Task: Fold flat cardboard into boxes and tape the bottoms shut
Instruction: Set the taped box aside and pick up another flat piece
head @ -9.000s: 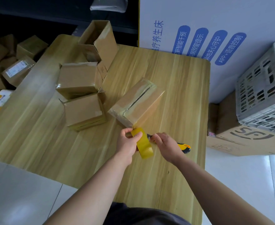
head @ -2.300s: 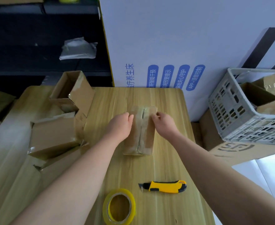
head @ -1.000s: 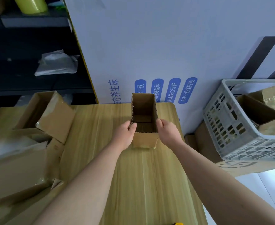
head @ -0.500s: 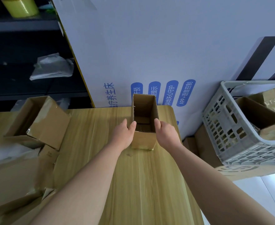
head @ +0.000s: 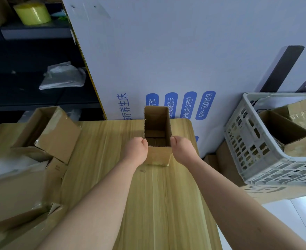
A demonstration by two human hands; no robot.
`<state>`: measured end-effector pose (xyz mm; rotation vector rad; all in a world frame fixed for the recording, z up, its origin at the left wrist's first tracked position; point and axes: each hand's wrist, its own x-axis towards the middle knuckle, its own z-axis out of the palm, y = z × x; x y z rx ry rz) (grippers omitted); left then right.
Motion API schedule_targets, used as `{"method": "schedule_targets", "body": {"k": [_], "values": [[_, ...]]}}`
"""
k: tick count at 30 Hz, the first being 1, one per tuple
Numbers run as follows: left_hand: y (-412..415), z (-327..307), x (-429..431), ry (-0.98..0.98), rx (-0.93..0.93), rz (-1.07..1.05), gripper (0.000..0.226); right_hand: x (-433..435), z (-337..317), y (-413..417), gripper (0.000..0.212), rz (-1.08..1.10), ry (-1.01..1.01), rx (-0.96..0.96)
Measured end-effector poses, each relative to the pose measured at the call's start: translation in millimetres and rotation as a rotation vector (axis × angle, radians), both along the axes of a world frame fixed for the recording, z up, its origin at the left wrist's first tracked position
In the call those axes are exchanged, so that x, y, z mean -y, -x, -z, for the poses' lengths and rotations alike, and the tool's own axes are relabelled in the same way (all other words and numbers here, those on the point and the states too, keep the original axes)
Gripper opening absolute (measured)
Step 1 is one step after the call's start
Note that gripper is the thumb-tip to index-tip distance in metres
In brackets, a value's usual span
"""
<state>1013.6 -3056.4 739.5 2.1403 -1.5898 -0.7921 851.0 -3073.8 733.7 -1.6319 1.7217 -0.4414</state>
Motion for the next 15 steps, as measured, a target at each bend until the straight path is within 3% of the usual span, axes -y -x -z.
{"method": "schedule_targets", "body": {"k": [10,15], "values": [[-70.1,-5.1,-20.1,-0.015,0.108,-0.099,0.041,-16.0,-4.8,-71.6,0.035,-0.126,-0.083,0.030],[-114.8,-13.8,-36.6,-0.008,0.136,-0.112,0.041,-20.3,-3.2,-116.4,0.033,-0.083,-0.084,-0.008]]}}
